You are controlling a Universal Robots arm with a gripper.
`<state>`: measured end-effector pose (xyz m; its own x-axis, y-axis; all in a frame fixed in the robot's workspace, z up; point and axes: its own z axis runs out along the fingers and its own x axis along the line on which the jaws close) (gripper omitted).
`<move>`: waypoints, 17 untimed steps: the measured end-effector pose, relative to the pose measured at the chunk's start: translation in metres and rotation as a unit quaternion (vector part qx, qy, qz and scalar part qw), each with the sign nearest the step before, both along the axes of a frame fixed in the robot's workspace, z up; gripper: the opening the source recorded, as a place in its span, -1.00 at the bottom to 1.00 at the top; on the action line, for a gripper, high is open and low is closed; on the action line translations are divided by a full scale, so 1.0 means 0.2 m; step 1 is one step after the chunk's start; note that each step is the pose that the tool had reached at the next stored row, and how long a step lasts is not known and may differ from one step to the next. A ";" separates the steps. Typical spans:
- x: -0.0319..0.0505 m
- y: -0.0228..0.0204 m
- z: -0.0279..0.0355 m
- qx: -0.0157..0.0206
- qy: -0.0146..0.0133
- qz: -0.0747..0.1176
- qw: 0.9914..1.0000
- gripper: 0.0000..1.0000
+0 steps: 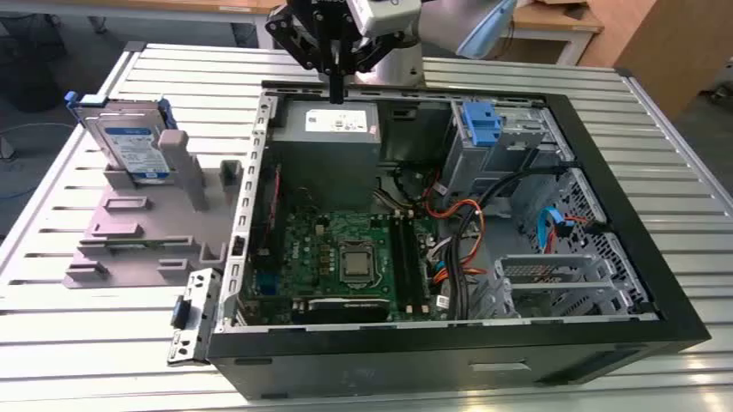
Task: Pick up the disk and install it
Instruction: 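Reach for the disk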
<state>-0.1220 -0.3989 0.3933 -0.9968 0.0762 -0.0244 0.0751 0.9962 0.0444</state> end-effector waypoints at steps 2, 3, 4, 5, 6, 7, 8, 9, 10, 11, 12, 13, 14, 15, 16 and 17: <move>0.000 0.000 0.000 0.000 0.000 0.000 1.000 -0.79; 0.000 0.000 0.000 0.000 0.000 0.000 1.000 -0.79; 0.000 0.000 0.000 0.000 0.000 0.000 1.000 -0.79; -0.001 0.000 0.000 0.000 0.000 0.000 1.000 -0.79; -0.002 0.000 0.000 0.000 0.000 0.000 1.000 -0.79; -0.002 0.000 0.000 0.000 0.000 0.000 1.000 -0.79; -0.002 0.000 0.000 0.000 0.000 0.000 1.000 -0.79; -0.002 0.000 0.000 0.000 0.000 0.000 1.000 -0.79; -0.002 0.000 0.000 0.000 0.000 0.000 1.000 -0.79; -0.003 0.000 0.000 0.000 0.000 0.000 1.000 -0.79; -0.004 0.000 0.000 0.000 0.000 0.000 1.000 -0.79; -0.006 0.000 0.000 0.000 0.000 0.000 1.000 -0.79; -0.008 0.000 0.000 0.000 0.000 0.000 1.000 -0.79; -0.009 0.000 0.000 0.000 0.000 0.000 1.000 -0.79; -0.010 0.000 0.000 0.000 0.000 0.000 1.000 -0.79; -0.013 0.000 0.000 0.000 0.000 0.000 1.000 -0.79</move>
<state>-0.1245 -0.3989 0.3933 -0.9968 0.0762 -0.0244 0.0751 0.9962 0.0443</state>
